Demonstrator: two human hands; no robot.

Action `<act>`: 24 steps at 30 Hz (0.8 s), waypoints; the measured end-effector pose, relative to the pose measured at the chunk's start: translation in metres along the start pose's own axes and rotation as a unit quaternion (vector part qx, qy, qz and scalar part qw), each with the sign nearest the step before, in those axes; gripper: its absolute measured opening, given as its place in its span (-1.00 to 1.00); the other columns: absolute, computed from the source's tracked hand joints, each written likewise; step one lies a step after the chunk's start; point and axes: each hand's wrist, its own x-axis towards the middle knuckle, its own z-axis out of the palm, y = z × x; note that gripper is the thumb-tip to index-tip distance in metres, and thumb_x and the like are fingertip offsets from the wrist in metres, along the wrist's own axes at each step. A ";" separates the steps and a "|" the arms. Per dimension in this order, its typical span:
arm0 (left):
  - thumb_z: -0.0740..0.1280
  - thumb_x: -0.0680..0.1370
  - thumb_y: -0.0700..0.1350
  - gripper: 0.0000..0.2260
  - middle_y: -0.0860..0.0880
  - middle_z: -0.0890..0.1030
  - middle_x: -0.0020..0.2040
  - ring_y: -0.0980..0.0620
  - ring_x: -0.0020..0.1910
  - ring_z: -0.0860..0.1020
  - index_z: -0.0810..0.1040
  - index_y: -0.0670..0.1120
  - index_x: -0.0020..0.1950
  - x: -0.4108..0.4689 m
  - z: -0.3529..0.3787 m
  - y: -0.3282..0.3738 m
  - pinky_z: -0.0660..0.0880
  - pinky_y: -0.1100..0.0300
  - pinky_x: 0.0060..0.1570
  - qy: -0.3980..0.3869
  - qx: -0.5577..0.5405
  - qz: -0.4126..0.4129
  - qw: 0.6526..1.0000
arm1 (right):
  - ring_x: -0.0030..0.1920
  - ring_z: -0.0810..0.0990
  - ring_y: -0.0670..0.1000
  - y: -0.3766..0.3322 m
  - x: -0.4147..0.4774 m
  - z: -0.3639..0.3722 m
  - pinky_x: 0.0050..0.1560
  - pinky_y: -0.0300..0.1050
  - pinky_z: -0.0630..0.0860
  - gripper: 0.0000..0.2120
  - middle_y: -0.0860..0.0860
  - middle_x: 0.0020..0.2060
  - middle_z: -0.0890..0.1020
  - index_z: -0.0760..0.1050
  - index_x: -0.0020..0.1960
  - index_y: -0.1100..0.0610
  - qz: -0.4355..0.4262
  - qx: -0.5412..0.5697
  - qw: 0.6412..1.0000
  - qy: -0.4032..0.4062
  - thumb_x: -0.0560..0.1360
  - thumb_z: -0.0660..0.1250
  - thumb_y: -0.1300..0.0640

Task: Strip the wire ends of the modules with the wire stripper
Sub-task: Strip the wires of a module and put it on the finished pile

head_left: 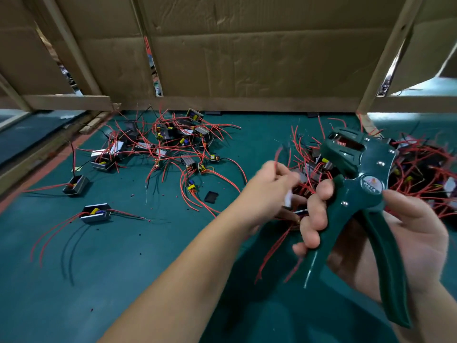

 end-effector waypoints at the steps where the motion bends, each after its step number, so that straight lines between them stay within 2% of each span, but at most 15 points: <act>1: 0.22 0.62 -0.15 -0.89 -0.08 0.42 -0.19 0.15 -0.39 0.56 0.31 -0.09 -0.07 0.002 -0.008 0.003 0.43 0.30 -0.60 0.046 -0.015 0.005 0.999 | 0.12 0.47 0.32 -0.001 -0.001 0.001 0.12 0.18 0.29 -0.58 0.36 0.10 0.48 0.34 0.25 0.41 0.006 -0.010 1.000 -0.001 0.55 0.13 0.10; 4: 0.20 0.63 -0.17 -0.90 -0.07 0.37 -0.12 0.01 -0.23 0.59 0.33 -0.11 -0.07 0.007 -0.035 0.005 0.52 0.19 -0.56 0.158 -0.105 -0.012 0.982 | 0.18 0.47 0.30 0.000 -0.004 0.003 0.16 0.12 0.28 -0.55 0.34 0.19 0.50 0.37 0.28 0.42 0.017 -0.029 0.999 -0.017 0.57 0.08 0.10; 6: 0.18 0.63 -0.19 -0.93 -0.08 0.32 -0.17 -0.07 -0.22 0.62 0.34 -0.15 -0.04 0.007 -0.051 0.004 0.54 0.16 -0.53 0.175 -0.185 -0.048 0.966 | 0.22 0.46 0.27 0.003 -0.004 0.004 0.19 0.10 0.27 -0.55 0.30 0.22 0.51 0.38 0.30 0.40 0.029 -0.033 0.999 -0.020 0.58 0.07 0.09; 8: 0.19 0.63 -0.20 -0.93 -0.08 0.32 -0.20 -0.11 -0.21 0.62 0.35 -0.17 -0.03 0.005 -0.065 0.001 0.56 0.13 -0.52 0.188 -0.216 -0.066 0.956 | 0.23 0.46 0.23 0.007 -0.002 0.003 0.21 0.09 0.28 -0.56 0.26 0.22 0.52 0.40 0.31 0.36 0.042 -0.040 0.998 -0.030 0.58 0.09 0.08; 11: 0.20 0.63 -0.20 -0.94 -0.05 0.45 -0.05 -0.04 -0.16 0.62 0.40 -0.12 0.10 0.000 -0.082 -0.004 0.62 0.04 -0.42 0.221 -0.143 -0.065 0.962 | 0.15 0.50 0.22 0.013 0.001 0.002 0.18 0.09 0.33 -0.58 0.27 0.13 0.53 0.40 0.28 0.33 0.068 -0.062 0.994 -0.058 0.57 0.11 0.07; 13: 0.20 0.63 -0.16 -0.89 -0.04 0.53 0.01 0.05 -0.32 0.58 0.40 -0.05 0.14 -0.005 -0.091 -0.006 0.60 0.10 -0.44 0.241 -0.071 -0.059 0.966 | 0.08 0.49 0.28 0.017 0.003 -0.001 0.15 0.17 0.37 -0.60 0.32 0.05 0.49 0.31 0.27 0.38 0.087 -0.049 0.992 -0.078 0.54 0.14 0.11; 14: 0.19 0.63 -0.11 -0.93 -0.04 0.57 -0.06 0.07 -0.43 0.51 0.40 -0.02 0.11 -0.008 -0.093 -0.006 0.55 0.17 -0.51 0.242 -0.046 -0.048 0.968 | 0.03 0.49 0.29 0.020 0.004 -0.003 0.11 0.19 0.39 -0.61 0.33 0.01 0.47 0.27 0.25 0.36 0.093 -0.051 0.991 -0.077 0.53 0.16 0.14; 16: 0.11 0.64 0.05 -0.85 -0.01 0.55 -0.33 0.06 -0.57 0.39 0.40 0.01 -0.01 -0.015 -0.092 -0.005 0.37 0.25 -0.54 0.216 -0.013 -0.030 0.976 | -0.03 0.50 0.30 0.025 0.006 -0.008 0.07 0.24 0.41 -0.64 0.33 -0.05 0.47 0.28 0.22 0.28 0.097 -0.083 0.990 -0.067 0.49 0.23 0.15; 18: 0.03 0.65 0.07 -0.75 0.03 0.46 -0.46 0.03 -0.57 0.35 0.38 0.00 -0.11 -0.020 -0.088 -0.006 0.33 0.22 -0.46 0.161 0.009 -0.004 0.987 | -0.09 0.53 0.32 0.031 0.008 -0.011 0.05 0.31 0.43 -0.65 0.35 -0.11 0.50 0.40 0.16 0.25 0.097 -0.108 0.988 -0.054 0.43 0.34 0.14; 21: 0.06 0.67 -0.07 -0.72 0.03 0.51 -0.41 0.05 -0.44 0.47 0.43 -0.05 -0.19 -0.027 -0.081 -0.009 0.45 0.20 -0.31 0.073 0.024 0.077 0.994 | -0.20 0.57 0.33 0.035 0.012 -0.014 -0.04 0.32 0.50 -0.59 0.36 -0.20 0.53 0.53 0.03 0.26 0.076 -0.102 0.992 0.002 0.24 0.50 0.13; 23: 0.13 0.65 -0.07 -0.72 0.09 0.56 -0.35 0.12 -0.34 0.52 0.56 -0.03 -0.16 -0.032 -0.079 -0.009 0.45 0.31 -0.23 0.038 0.072 0.131 0.988 | -0.24 0.58 0.32 0.037 0.014 -0.014 -0.10 0.30 0.54 -0.54 0.36 -0.20 0.55 0.56 -0.01 0.27 0.041 -0.098 0.993 0.045 0.15 0.55 0.13; 24: 0.17 0.63 -0.05 -0.74 0.12 0.57 -0.33 0.12 -0.31 0.53 0.61 -0.05 -0.13 -0.033 -0.079 -0.009 0.44 0.31 -0.20 0.023 0.094 0.143 0.985 | -0.26 0.59 0.31 0.037 0.014 -0.014 -0.12 0.28 0.55 -0.52 0.35 -0.16 0.56 0.57 -0.01 0.28 0.020 -0.101 0.993 0.059 0.13 0.56 0.12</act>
